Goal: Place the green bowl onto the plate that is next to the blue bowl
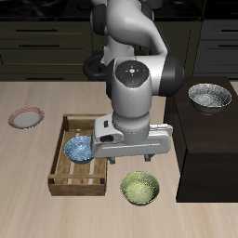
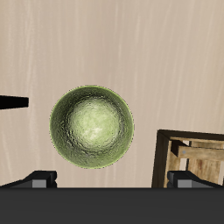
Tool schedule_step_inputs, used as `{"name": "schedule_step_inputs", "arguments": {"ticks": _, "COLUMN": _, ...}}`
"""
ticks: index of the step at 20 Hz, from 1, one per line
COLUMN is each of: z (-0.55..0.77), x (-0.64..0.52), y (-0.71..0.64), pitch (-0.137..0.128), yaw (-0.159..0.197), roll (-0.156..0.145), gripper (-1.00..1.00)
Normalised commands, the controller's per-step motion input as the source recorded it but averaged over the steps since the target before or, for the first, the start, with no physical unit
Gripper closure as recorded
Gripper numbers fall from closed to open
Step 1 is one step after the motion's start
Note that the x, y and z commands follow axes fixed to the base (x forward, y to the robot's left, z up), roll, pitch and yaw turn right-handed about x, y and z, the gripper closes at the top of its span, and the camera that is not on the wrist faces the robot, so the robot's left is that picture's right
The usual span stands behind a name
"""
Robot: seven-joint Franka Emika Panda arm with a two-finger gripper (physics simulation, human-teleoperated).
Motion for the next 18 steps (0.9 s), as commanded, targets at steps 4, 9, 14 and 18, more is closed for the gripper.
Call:
{"name": "schedule_step_inputs", "arguments": {"ticks": 4, "z": 0.04, "x": 0.08, "y": 0.13, "pitch": -0.007, "yaw": 0.009, "roll": 0.005, "gripper": -1.00}}
{"name": "schedule_step_inputs", "arguments": {"ticks": 9, "z": -0.08, "x": 0.07, "y": 0.09, "pitch": 0.007, "yaw": 0.010, "roll": 0.006, "gripper": -1.00}}
{"name": "schedule_step_inputs", "arguments": {"ticks": 14, "z": -0.22, "x": 0.04, "y": 0.05, "pitch": 0.027, "yaw": 0.033, "roll": -0.001, "gripper": -1.00}}
{"name": "schedule_step_inputs", "arguments": {"ticks": 18, "z": -0.12, "x": 0.09, "y": 0.01, "pitch": 0.019, "yaw": 0.001, "roll": -0.002, "gripper": -1.00}}
